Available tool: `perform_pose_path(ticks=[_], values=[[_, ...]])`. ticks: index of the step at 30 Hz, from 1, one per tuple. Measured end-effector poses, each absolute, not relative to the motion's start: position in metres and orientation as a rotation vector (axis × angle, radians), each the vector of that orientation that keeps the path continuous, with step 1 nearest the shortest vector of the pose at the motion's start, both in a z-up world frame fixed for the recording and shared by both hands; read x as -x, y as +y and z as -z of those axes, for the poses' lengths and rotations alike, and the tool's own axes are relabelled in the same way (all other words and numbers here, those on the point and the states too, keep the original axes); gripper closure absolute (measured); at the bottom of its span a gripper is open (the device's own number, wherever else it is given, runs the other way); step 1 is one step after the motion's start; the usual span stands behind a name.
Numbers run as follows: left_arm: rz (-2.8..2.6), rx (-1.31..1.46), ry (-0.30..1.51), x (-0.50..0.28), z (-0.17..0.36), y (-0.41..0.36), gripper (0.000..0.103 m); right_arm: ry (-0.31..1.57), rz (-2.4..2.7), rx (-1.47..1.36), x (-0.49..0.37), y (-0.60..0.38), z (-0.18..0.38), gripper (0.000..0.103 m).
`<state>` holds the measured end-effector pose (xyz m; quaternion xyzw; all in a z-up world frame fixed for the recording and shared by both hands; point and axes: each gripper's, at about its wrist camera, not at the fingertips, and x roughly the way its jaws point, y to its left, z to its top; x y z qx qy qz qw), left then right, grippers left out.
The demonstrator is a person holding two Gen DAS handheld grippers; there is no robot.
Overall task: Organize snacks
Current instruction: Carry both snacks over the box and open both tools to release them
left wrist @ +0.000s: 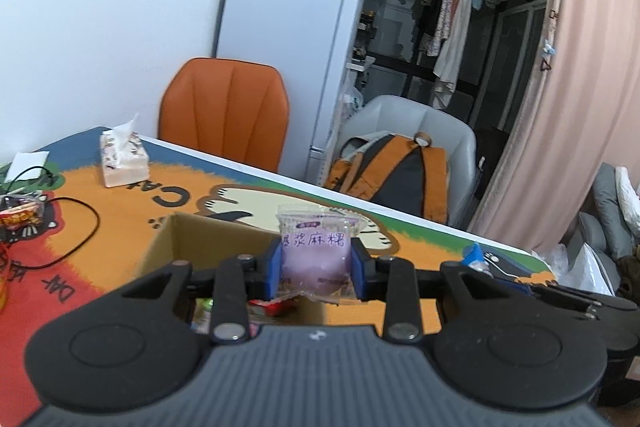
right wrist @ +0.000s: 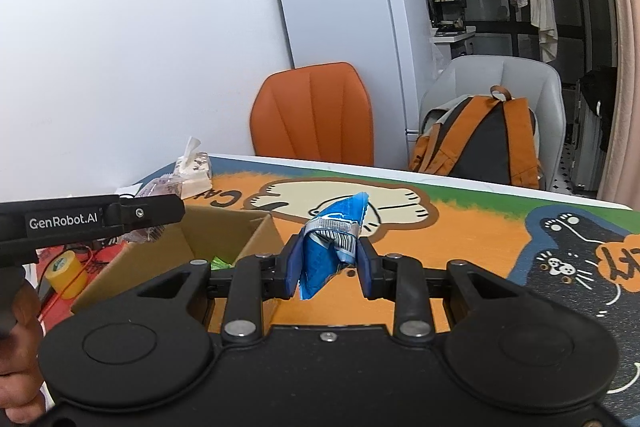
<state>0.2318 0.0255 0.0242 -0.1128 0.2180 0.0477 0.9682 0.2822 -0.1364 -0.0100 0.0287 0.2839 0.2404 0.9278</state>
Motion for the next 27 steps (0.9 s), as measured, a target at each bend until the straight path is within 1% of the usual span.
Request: perform_pose_path(ticks=[13,27], values=[[-0.182,0.288,0.460,-0.238,-0.020,0.083,0.070,0.578,-0.533,-0.029,-0.285,-0.107,0.005,0.073],[-0.219,0.294,0.577,-0.280,0.010,0.107,0.069,0.610,-0.581,-0.048,-0.298,-0.084,0.005,0.073]])
